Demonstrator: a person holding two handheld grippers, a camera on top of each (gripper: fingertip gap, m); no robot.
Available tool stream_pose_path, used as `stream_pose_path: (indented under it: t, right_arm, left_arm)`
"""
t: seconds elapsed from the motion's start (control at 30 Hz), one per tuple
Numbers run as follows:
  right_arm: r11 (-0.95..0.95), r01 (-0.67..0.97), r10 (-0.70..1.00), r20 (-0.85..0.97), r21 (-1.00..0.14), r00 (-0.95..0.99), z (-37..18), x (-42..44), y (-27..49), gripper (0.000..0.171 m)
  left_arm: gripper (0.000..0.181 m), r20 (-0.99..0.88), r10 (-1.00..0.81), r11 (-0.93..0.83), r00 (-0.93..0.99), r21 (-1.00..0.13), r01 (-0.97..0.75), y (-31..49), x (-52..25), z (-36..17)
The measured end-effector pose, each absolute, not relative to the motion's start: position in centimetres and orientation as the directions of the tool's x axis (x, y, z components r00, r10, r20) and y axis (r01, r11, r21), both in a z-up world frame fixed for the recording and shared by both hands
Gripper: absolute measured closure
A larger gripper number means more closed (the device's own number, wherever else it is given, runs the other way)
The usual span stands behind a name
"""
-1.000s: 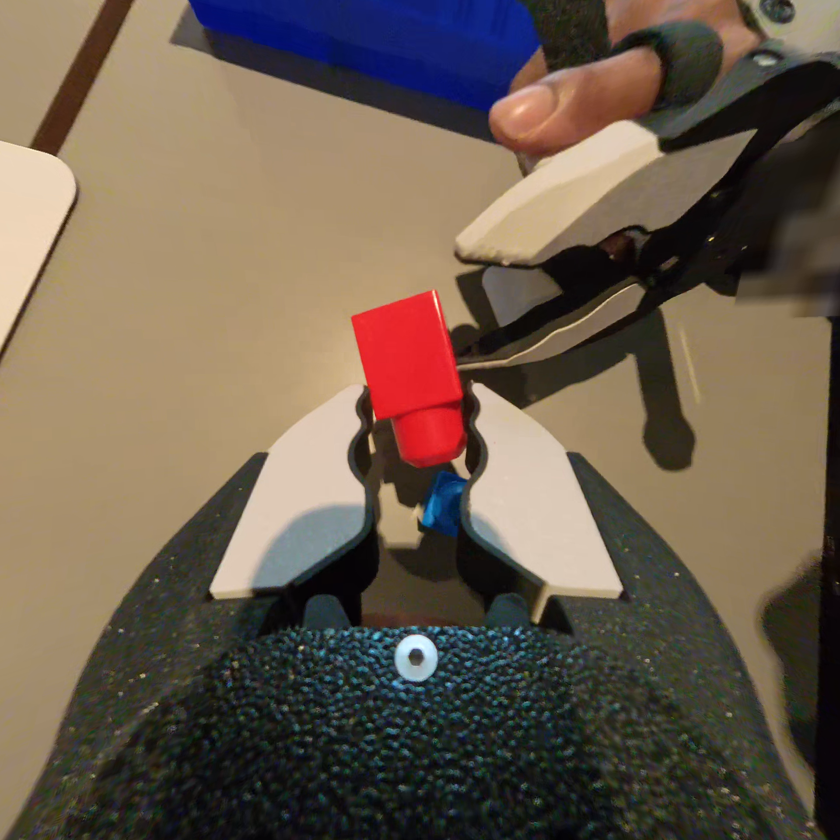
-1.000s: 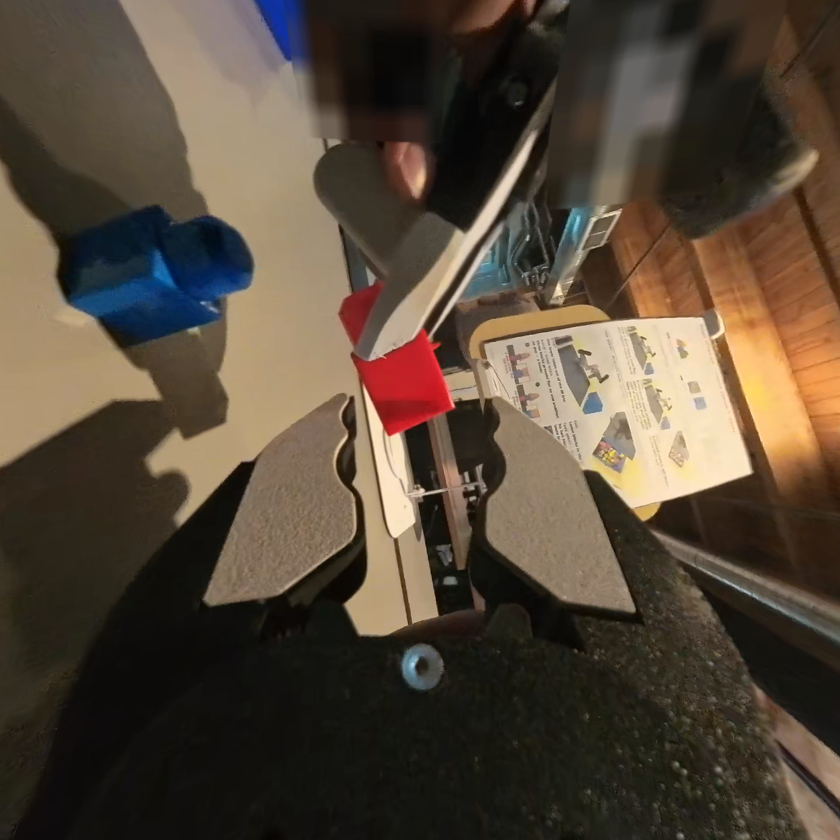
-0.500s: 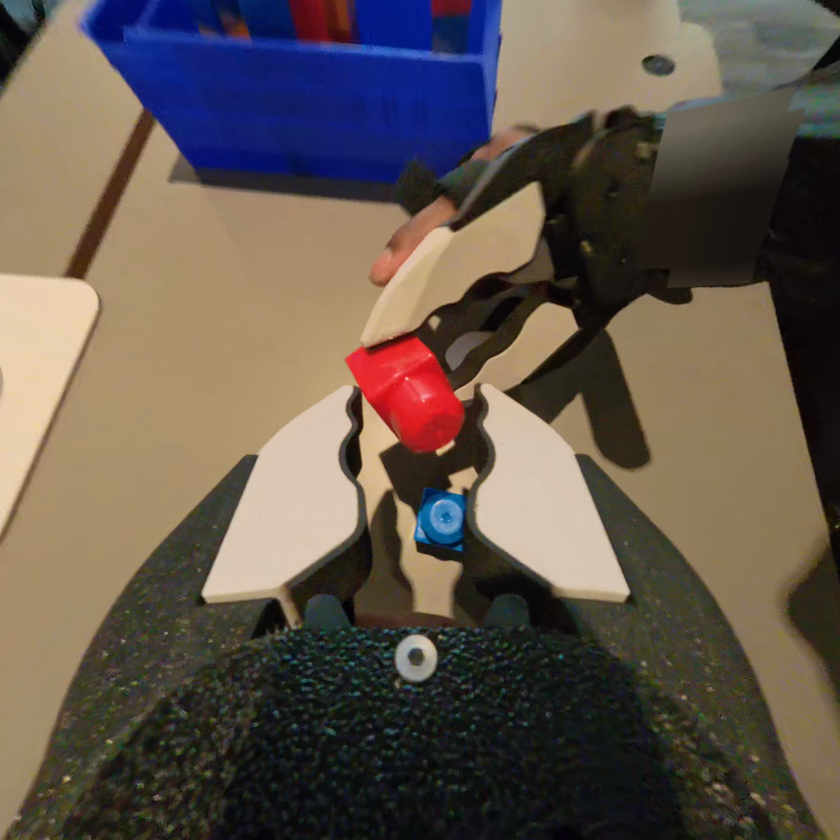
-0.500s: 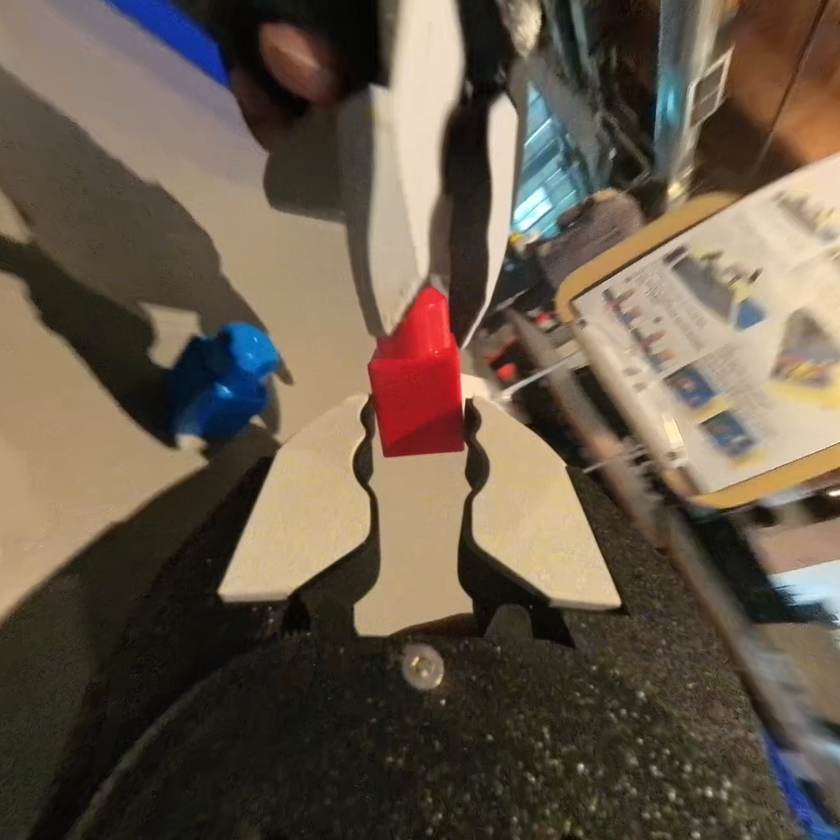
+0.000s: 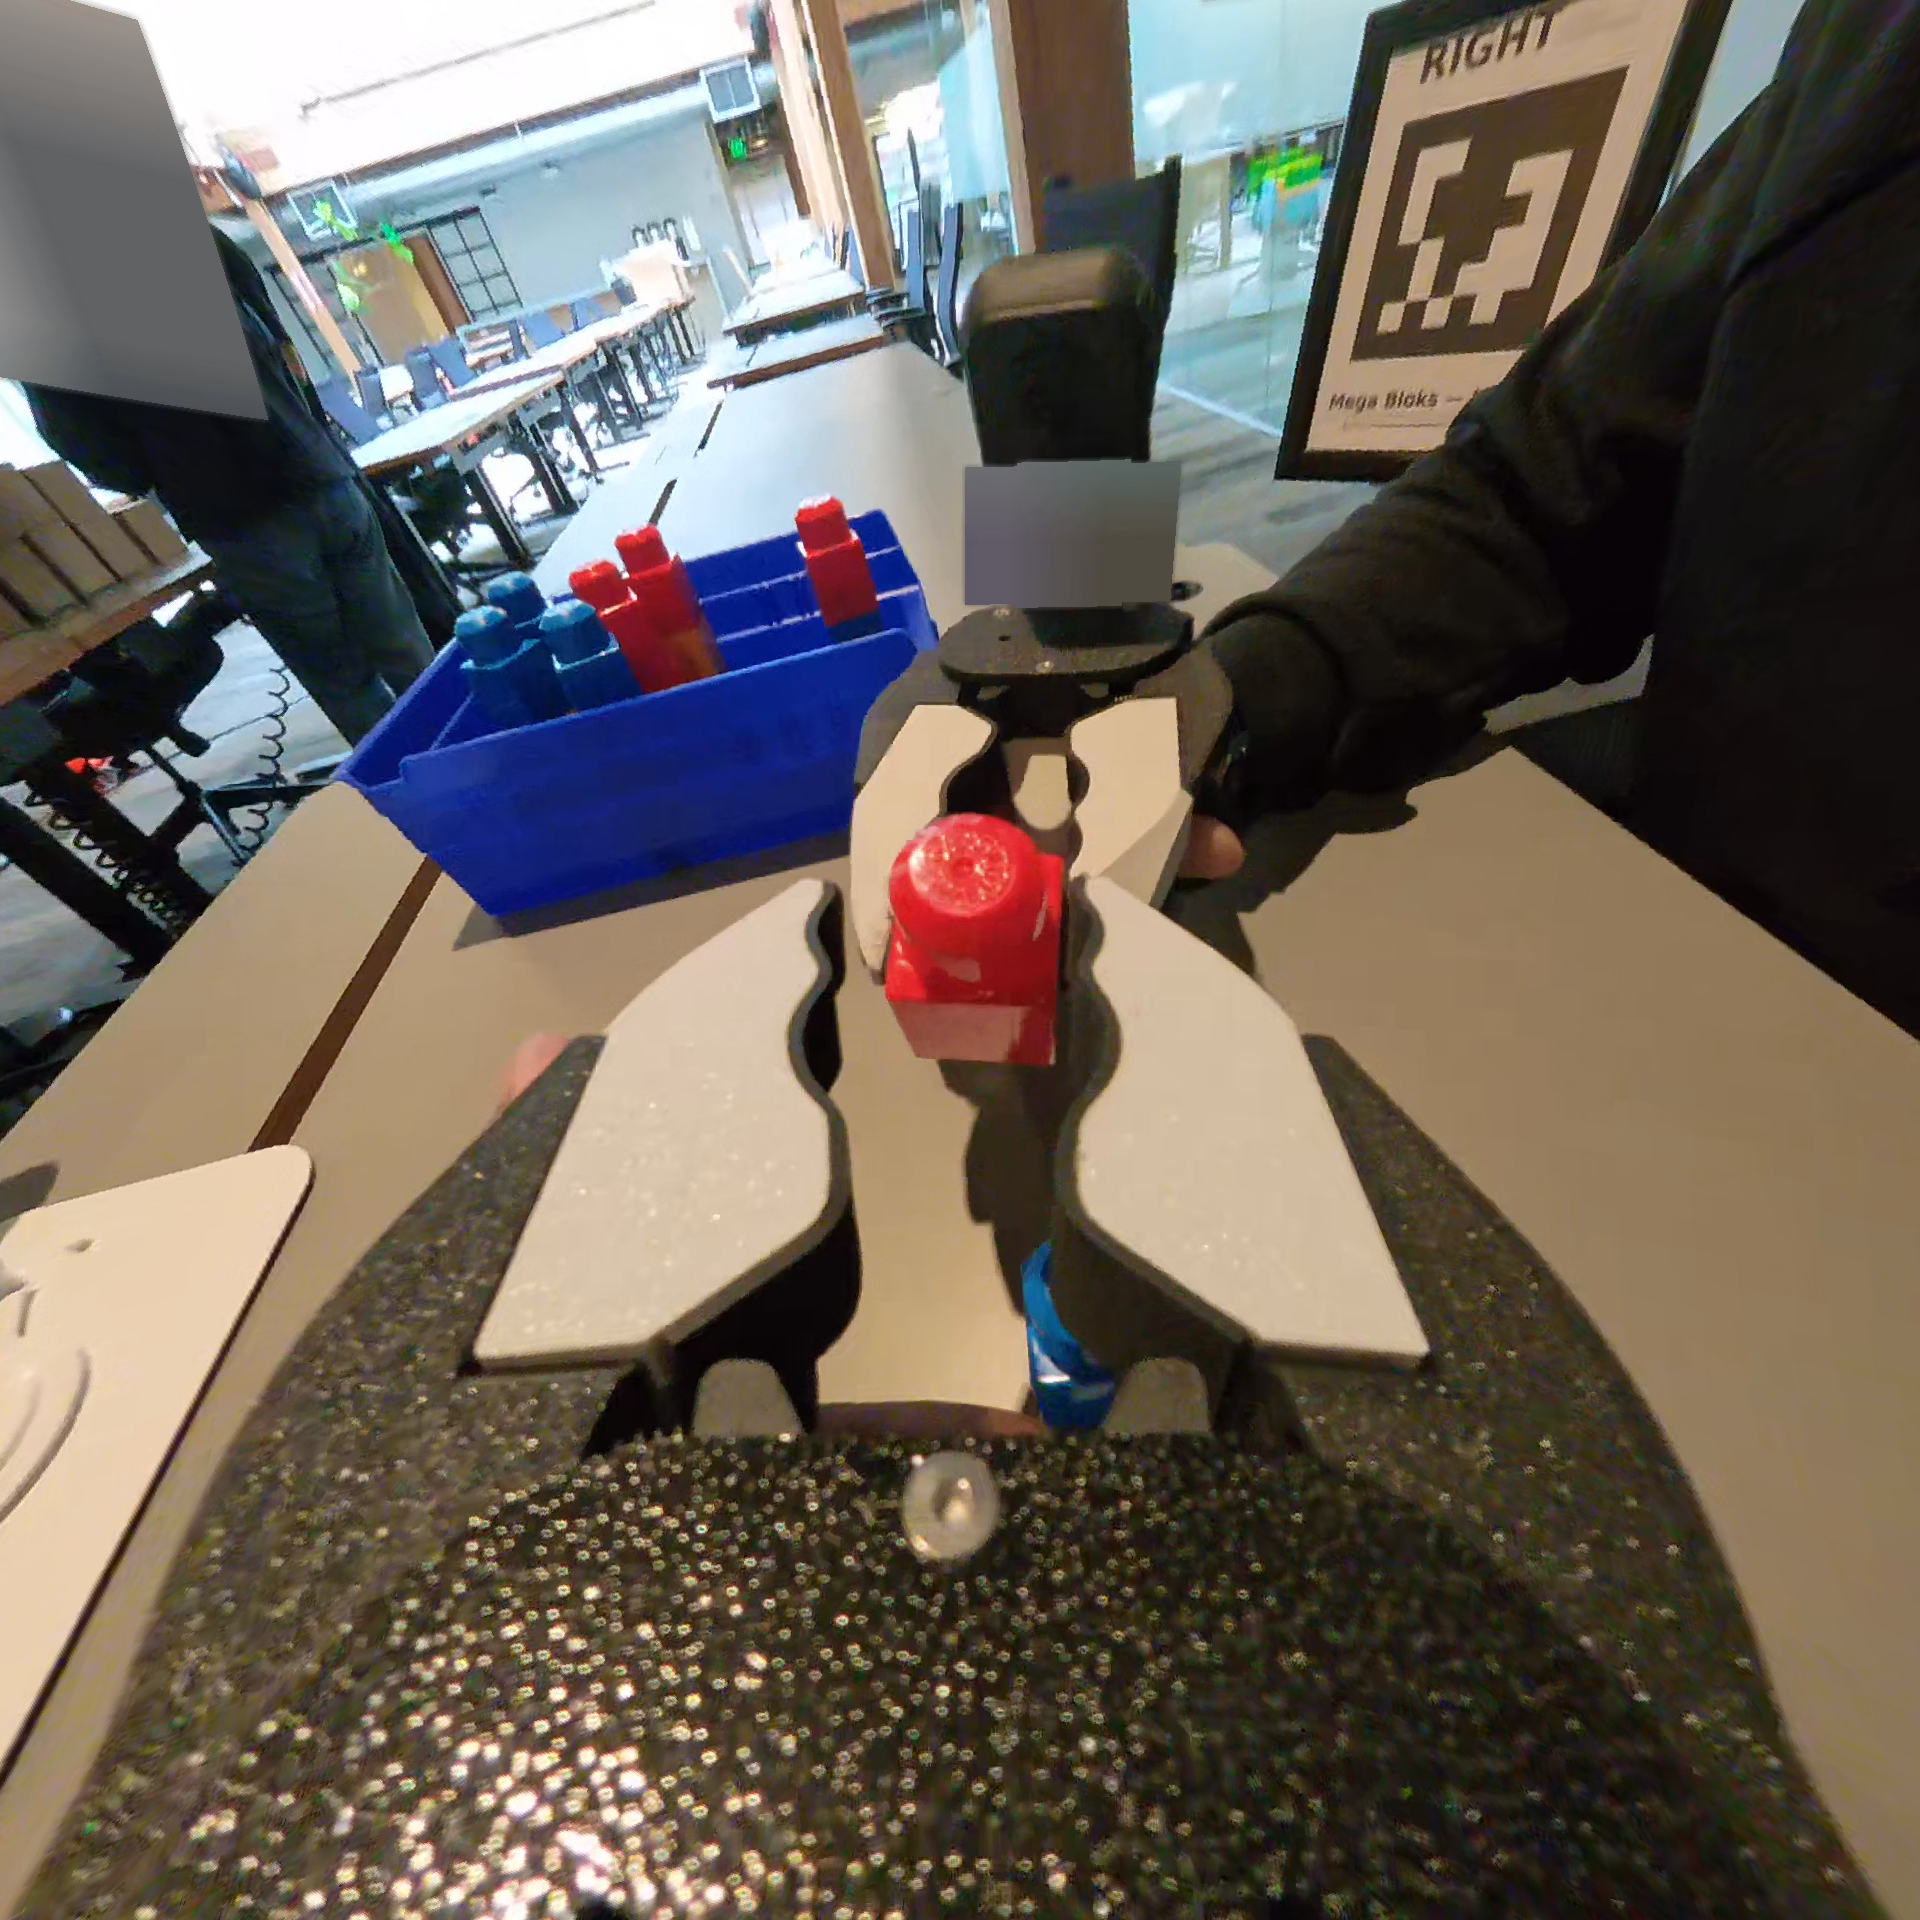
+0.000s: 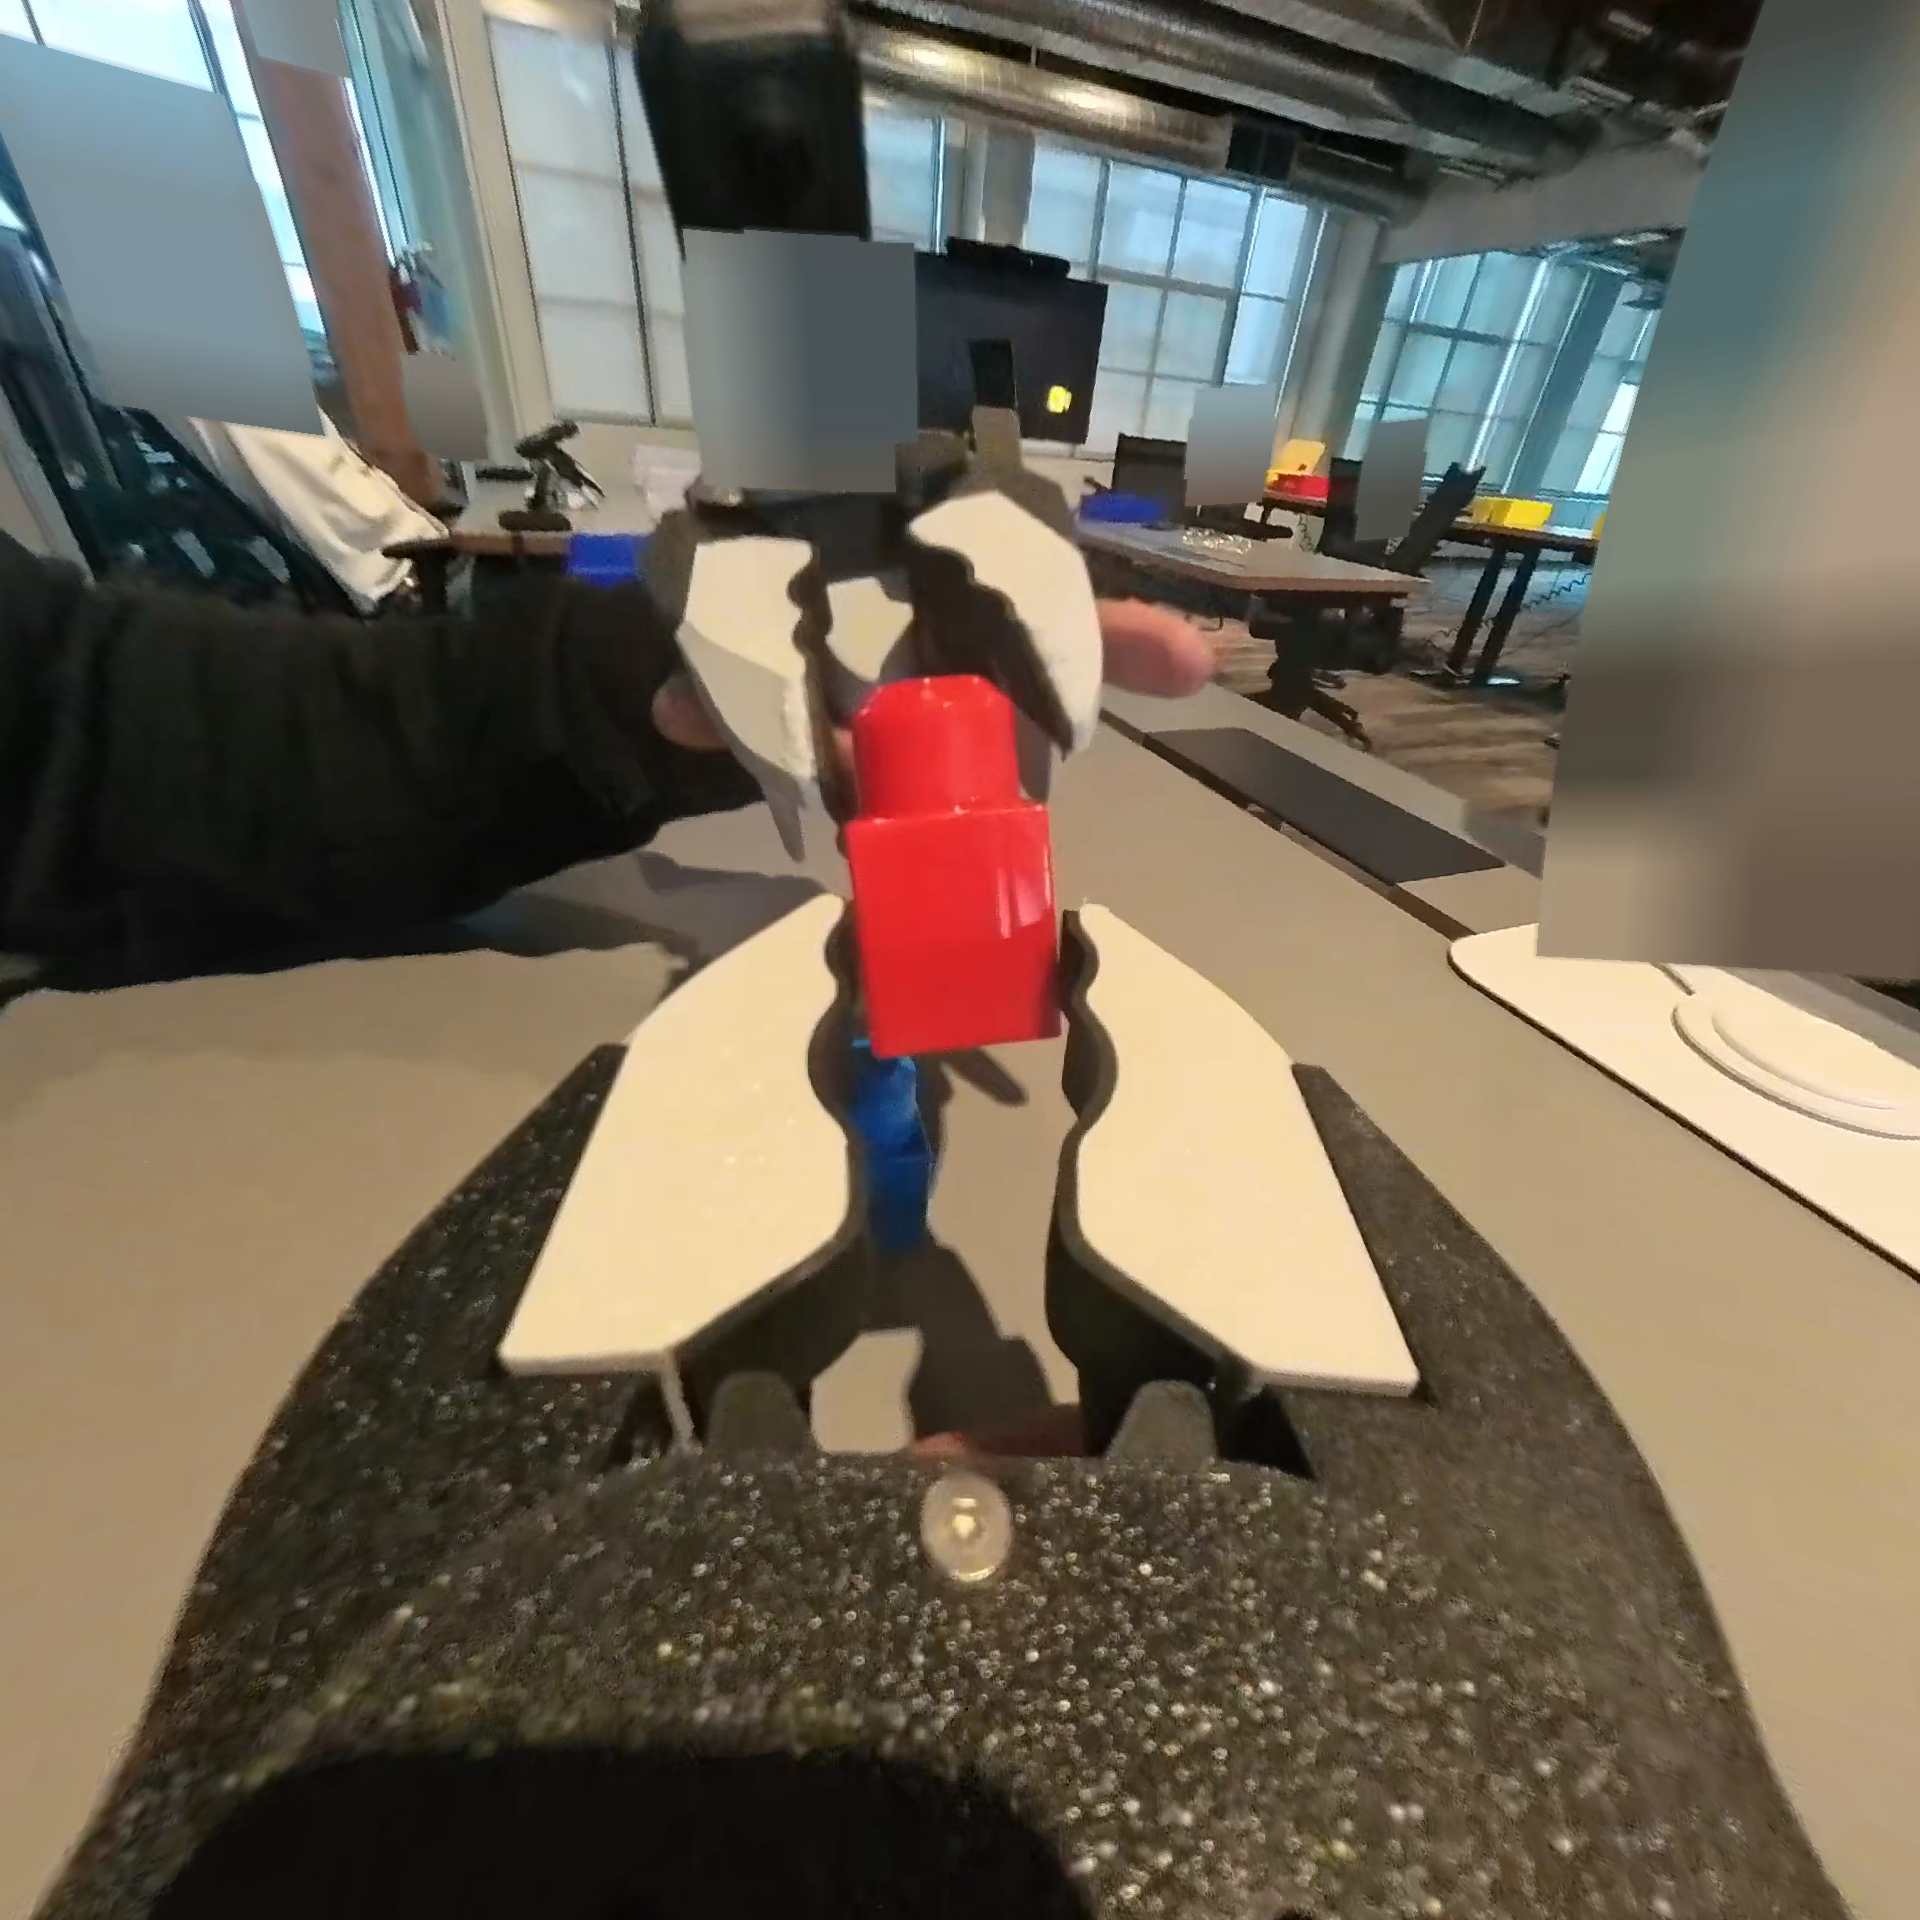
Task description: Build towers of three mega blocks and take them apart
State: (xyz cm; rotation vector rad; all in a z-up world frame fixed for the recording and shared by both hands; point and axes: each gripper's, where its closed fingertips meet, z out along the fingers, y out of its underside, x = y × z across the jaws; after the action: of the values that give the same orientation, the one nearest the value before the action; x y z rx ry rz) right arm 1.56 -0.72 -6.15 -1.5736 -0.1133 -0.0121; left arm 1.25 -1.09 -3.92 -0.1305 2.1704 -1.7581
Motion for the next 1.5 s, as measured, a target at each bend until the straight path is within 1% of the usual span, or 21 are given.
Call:
stream_pose_path:
  t: [0.13, 0.27, 0.43, 0.57, 0.73, 0.87, 0.97, 1.1, 1.2, 1.5]
  right_arm:
    - [0.0, 0.074, 0.053, 0.074, -0.997, 0.996, -6.2, 1.9, -0.8, 0.134]
    - [-0.03, 0.095, 0.03, 0.094, -0.995, 0.995, -6.7, 2.3, -0.7, 0.134]
    - [-0.064, 0.12, 0.009, 0.12, -0.991, 0.993, -7.2, 2.4, -0.5, 0.134]
    - [-0.108, 0.143, 0.012, 0.143, -0.984, 0.99, -7.9, 2.4, -0.4, 0.129]
    - [-0.203, 0.225, 0.02, 0.226, -0.953, 0.974, -9.7, 2.4, -0.1, 0.127]
    - [-0.221, 0.223, 0.041, 0.219, -0.95, 0.975, -10.3, 2.1, 0.1, 0.127]
    - [-0.228, 0.223, 0.048, 0.218, -0.948, 0.975, -10.5, 2.0, 0.1, 0.126]
    - [-0.243, 0.238, 0.063, 0.23, -0.94, 0.971, -10.9, 1.7, 0.2, 0.126]
    - [-0.258, 0.251, 0.081, 0.238, -0.933, 0.968, -11.4, 1.4, 0.3, 0.126]
    - [-0.237, 0.285, 0.118, 0.264, -0.929, 0.957, -11.4, 0.0, 0.9, 0.128]
  left_arm:
    - [0.151, -0.225, -0.292, 0.215, -0.93, -0.963, 0.165, -1.7, 1.6, -4.2]
    - [0.153, -0.21, -0.313, 0.198, -0.926, -0.968, 0.153, -1.9, 2.0, -4.3]
    - [0.154, -0.14, -0.324, 0.177, -0.936, -0.98, 0.086, -1.3, 2.2, -4.5]
    - [0.154, -0.071, -0.389, 0.131, -0.918, -0.991, 0.021, 0.6, 2.5, -4.3]
    - [0.154, -0.007, -0.453, 0.168, -0.891, -0.983, -0.077, 1.9, 1.1, -6.2]
    - [0.154, 0.025, -0.487, 0.166, -0.873, -0.979, -0.12, 2.1, 0.2, -7.4]
    - [0.154, 0.015, -0.511, 0.195, -0.859, -0.972, -0.134, 2.1, -0.1, -8.6]
    - [0.154, 0.016, -0.533, 0.189, -0.846, -0.972, -0.138, 1.9, -0.3, -9.2]
    - [0.154, -0.015, -0.548, 0.231, -0.836, -0.964, -0.134, 1.8, -0.4, -10.1]
    - [0.154, -0.023, -0.551, 0.242, -0.834, -0.961, -0.134, 1.7, -0.4, -10.2]
